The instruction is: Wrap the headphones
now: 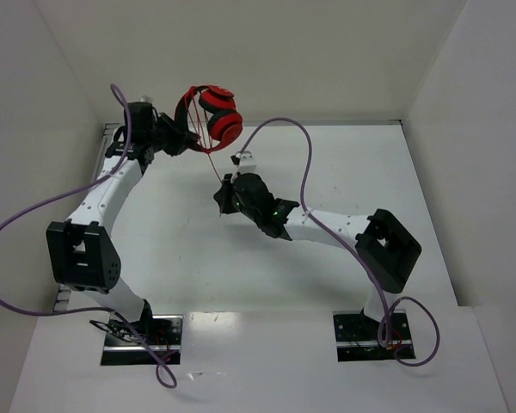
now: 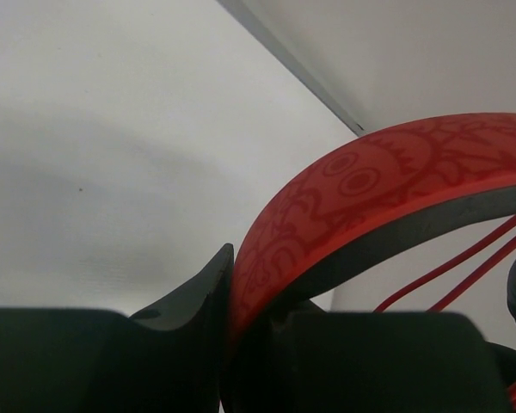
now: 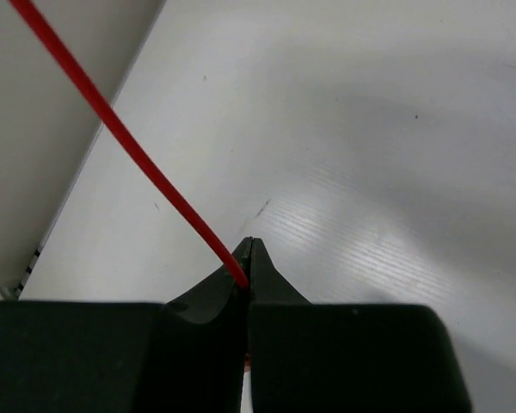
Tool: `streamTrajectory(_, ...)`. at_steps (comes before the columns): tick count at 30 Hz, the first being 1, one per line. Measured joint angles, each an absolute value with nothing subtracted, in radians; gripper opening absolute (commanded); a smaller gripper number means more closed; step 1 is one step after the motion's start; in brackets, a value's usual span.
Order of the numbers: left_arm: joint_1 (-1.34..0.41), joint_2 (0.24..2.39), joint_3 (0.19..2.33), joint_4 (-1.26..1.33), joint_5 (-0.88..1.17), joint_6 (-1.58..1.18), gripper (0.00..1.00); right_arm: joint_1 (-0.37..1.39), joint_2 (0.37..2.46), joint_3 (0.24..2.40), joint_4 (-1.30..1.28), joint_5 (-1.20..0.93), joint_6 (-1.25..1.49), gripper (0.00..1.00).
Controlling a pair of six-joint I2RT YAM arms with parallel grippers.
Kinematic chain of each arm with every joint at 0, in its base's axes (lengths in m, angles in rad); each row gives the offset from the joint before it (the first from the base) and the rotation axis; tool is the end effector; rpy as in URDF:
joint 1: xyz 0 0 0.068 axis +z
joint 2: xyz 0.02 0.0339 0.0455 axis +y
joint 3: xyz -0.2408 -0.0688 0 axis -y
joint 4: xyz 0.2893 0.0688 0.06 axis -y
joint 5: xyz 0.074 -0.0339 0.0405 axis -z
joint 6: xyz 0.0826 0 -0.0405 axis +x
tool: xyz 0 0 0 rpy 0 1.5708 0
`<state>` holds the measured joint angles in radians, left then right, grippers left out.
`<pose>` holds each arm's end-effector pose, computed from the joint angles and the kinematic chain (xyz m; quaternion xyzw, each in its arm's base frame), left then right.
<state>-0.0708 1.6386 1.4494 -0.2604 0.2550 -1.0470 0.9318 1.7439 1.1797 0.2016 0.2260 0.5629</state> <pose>0.4677 -0.0541 0.2914 -0.3342 0.7737 -0.3709 0.3900 0.3026 0.3762 0.1919 -0.0870 0.8156 0.3155 0.4771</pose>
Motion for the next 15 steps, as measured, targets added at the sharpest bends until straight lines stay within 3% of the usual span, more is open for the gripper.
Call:
streamTrajectory(8,-0.065,1.568,1.415,-0.253,0.358,-1.048,0.00,0.935,1.766,1.147,0.321,0.280,0.532,0.01)
streamTrajectory(15,-0.066,1.488,1.294,-0.289,0.384,-0.974,0.00,0.927,1.695,0.967,0.479,0.360,0.506,0.01)
